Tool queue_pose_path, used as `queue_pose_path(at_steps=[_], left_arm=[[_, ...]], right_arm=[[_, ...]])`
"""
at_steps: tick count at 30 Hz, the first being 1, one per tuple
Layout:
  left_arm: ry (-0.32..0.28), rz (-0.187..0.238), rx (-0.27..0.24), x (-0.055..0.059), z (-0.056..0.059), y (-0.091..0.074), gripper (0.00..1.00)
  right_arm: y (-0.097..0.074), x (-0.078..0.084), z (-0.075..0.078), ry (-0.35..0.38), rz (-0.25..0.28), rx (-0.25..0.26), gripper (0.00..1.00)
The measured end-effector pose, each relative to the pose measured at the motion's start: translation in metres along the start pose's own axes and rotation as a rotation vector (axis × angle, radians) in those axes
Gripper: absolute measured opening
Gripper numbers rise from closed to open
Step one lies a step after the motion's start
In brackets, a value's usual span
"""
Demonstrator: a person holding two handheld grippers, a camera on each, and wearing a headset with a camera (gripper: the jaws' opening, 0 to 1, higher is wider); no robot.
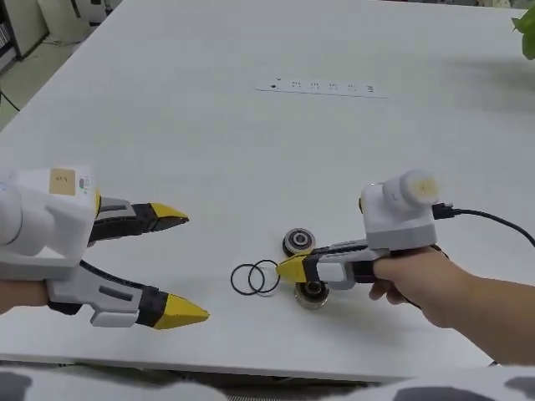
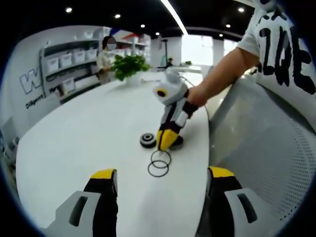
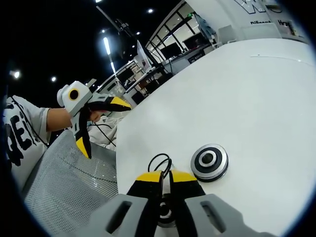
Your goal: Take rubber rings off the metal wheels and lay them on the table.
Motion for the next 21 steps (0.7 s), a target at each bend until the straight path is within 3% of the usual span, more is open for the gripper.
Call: queue_pose_path(at_steps=[11,21], left_arm=[[-0.002,0.0,-0.003,-0.001,0.0,-0.001,0.75],[-0.002,0.004,-0.003,-0.004,-0.001,0.0,0.75]], right_arm=[[-0.001,-0.002,-0.001,-0.013,0.006,0.001,0.08],[-0.009,-0.011,-0.007,-0.023,0.042,-0.005,0.11]])
Point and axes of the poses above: the centre of the closed fingertips' face, and the gripper's own axes: y roughly forward along the fingers, z roughly to its right, x roughly out of its underside, the point moved 2 cm from there along -y, roughly backward along the fingers, and after that the axes turned 8 degrees about -x, right-handed, at the moved point
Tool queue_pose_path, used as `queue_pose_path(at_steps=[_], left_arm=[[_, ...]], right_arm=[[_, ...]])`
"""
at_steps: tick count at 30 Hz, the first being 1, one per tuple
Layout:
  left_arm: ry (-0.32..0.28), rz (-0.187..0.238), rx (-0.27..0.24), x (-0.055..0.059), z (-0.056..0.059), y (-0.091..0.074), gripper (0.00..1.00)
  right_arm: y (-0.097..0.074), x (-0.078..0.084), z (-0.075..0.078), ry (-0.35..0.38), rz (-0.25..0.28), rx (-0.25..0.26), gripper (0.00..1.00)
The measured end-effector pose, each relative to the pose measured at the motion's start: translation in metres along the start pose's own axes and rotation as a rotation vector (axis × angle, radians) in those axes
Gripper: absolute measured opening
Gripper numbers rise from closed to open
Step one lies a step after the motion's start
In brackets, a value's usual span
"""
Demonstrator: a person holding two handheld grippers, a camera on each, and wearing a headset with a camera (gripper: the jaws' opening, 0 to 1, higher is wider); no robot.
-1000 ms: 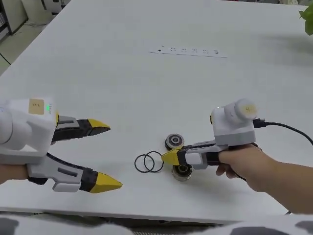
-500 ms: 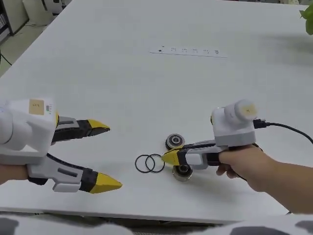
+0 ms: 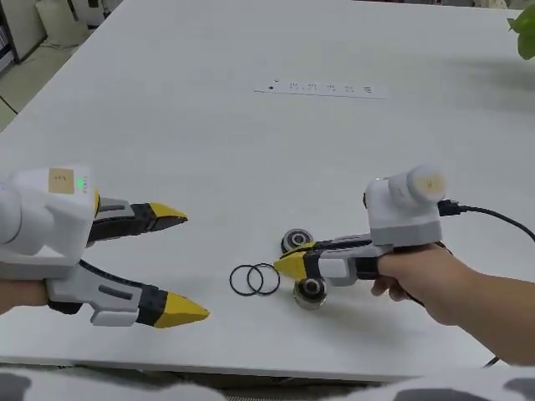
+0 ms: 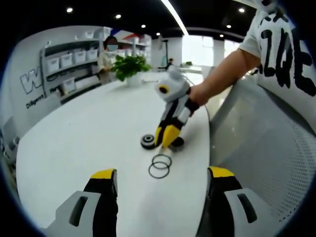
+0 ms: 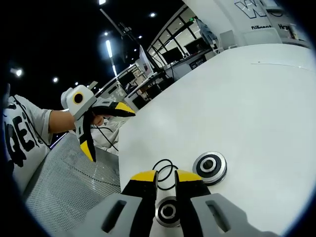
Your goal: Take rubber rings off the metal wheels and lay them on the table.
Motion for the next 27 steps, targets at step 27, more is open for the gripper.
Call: queue_pose_path(at_steps=[27], left_arm=[[0.003,0.018,-0.002,-0.021,-0.003,0.003,0.75]], right_arm=[[-0.021,-0.025,-0.012,-0.04,0.102,0.001,0.2]])
Point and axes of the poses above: the centre of the closed fingertips' face, and the gripper's own axes: y roughly forward along the fingers, z roughly to its right, x roughly out of its underside, the point moved 2 cm from there along -y, roughly backward along the fingers, and after that the axes turned 8 degrees about -x, right-handed, at the moved point
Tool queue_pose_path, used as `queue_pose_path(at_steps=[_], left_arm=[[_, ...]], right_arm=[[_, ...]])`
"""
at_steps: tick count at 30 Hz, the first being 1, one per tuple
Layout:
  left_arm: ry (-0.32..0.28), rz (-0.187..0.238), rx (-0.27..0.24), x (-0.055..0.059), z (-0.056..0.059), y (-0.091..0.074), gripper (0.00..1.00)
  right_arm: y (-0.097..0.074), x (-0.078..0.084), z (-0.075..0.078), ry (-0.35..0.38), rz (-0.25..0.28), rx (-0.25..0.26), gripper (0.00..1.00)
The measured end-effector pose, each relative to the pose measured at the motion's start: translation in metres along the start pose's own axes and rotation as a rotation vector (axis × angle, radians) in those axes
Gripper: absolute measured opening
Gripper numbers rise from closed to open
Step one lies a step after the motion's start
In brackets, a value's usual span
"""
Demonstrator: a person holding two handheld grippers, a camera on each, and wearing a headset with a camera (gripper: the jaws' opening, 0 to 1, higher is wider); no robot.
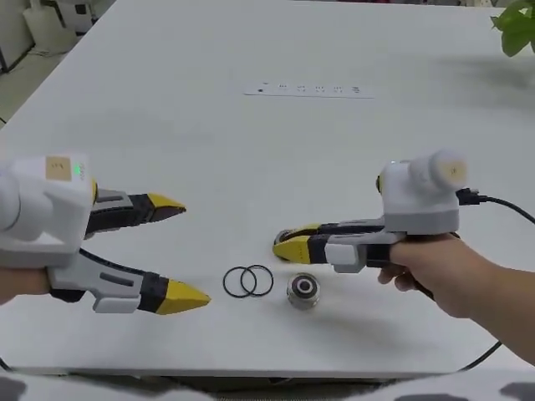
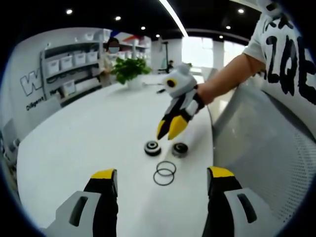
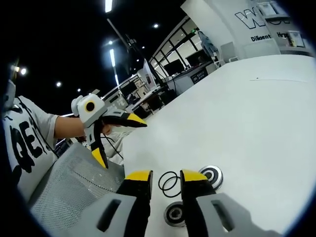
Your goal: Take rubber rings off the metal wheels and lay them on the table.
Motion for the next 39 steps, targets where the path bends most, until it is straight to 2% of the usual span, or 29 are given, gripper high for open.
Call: queue_pose_path(at_steps=[18,39], left_arm=[[0.002,0.016,-0.005,-0.008,-0.01,0.007,0.75],[-0.003,0.029,0.002,-0.019,-0.017,0.022,0.73]], right_arm=[[-0.016,-0.018,-0.002,-0.058,0.05,0.026,0.27],[-0.04,-0.027,0.01,-0.119,0.095,0.083,0.33]])
Point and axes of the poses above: the centre of the closed fingertips' face, and the gripper's own axes: y roughly forward along the fingers, z roughly to its right, x roughly out of its underside, the point moved 2 cm from there along -y, roughly backward along the fingers, and after that the axes turned 8 degrees about -x, right-handed, at the moved point
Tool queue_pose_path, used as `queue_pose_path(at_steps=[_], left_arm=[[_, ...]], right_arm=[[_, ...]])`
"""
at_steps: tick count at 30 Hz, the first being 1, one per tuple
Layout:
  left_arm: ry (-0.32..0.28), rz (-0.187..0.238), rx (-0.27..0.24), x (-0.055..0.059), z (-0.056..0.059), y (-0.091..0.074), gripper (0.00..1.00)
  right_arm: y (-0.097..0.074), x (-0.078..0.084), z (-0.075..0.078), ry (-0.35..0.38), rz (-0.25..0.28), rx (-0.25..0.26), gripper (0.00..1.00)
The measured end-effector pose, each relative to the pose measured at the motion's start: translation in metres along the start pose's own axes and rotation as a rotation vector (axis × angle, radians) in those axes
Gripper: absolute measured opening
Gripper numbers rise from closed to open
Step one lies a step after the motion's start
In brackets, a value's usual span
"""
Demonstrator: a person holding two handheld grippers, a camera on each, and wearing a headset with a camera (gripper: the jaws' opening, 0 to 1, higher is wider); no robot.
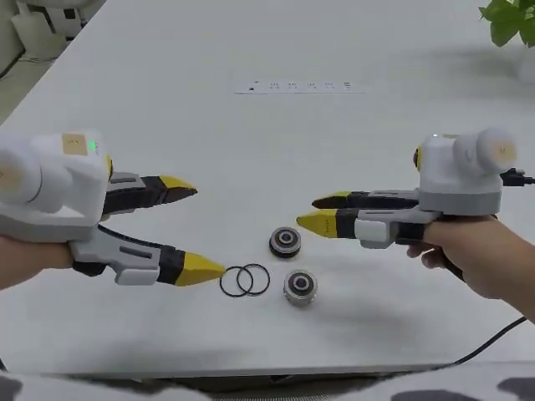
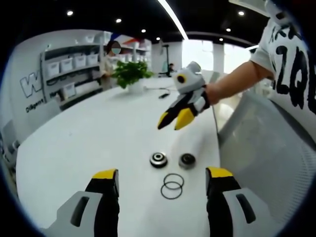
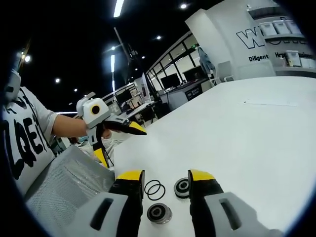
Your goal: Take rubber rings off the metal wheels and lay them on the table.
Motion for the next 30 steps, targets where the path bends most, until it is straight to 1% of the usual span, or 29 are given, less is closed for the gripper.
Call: queue_pose_path(at_steps=[8,21,30], left_arm=[[-0.004,0.004,0.007,-0.003,-0.001,0.006,0.71],[-0.009,0.008,0.007,-0.006,-0.006,0.015,0.69],[-0.009,0.006,0.008,-0.006,-0.007,0.021,0.67]], right_arm=[[-0.006,-0.001,0.004,-0.03,0.003,0.016,0.34],[-0.013,0.003,0.01,-0.077,-0.015,0.035,0.34],[-0.014,0.008,0.013,-0.117,-0.05,0.041,0.33]])
Point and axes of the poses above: the centre of the closed fingertips' face, and the gripper's own axes: y roughly forward along the fingers, z roughly to its right, x roughly out of its underside, the point moved 2 cm from there along -y, roughly backward along the fingers, and after that the axes turned 8 degrees about -x, right-handed, at the moved point
